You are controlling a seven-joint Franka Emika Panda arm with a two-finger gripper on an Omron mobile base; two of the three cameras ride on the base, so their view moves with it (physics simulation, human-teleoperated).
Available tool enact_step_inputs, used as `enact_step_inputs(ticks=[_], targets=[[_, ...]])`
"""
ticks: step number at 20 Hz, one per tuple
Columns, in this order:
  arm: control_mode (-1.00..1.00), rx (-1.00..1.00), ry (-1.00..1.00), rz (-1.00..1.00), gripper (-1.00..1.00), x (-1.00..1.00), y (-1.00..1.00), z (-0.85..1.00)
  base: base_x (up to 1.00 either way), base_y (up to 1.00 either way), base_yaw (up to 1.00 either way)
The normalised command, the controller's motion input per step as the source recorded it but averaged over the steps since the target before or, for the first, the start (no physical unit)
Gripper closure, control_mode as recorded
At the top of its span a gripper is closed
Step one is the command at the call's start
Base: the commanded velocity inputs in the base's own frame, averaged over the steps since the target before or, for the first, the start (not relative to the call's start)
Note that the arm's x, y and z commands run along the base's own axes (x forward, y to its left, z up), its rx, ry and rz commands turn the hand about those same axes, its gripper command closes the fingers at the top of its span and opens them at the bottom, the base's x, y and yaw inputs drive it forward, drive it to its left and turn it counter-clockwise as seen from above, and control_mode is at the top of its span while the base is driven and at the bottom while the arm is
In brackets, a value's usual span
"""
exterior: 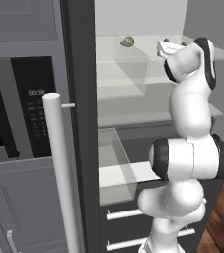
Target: Move the yogurt and eggplant from the second highest shelf to the top shelf to make space. Then, place the pitcher from the counter on the cleared second highest shelf.
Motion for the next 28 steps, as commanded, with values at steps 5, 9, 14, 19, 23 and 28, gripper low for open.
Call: enact_step_inputs(ticks=[5,9,14,19,23,28], targets=[[-1.00,-0.05,-0.36,0.10,-1.00,-0.48,-0.03,-0.59,0.00,0.00,0.00],[-1.00,-0.06,-0.30,0.13,-1.00,-0.53,0.00,-0.50,0.00,0.00,0.00],[-1.00,-0.03,-0.11,0.17,-1.00,-0.64,-0.01,-0.11,0.00,0.00,0.00],[-1.00,-0.04,0.21,0.13,-1.00,-0.58,-0.05,0.49,0.00,0.00,0.00],[-1.00,-0.18,0.39,0.10,-1.00,-0.61,-0.01,0.79,0.00,0.00,0.00],[-1.00,-0.42,0.49,0.07,-1.00,-0.62,0.09,0.27,0.00,0.00,0.00]])
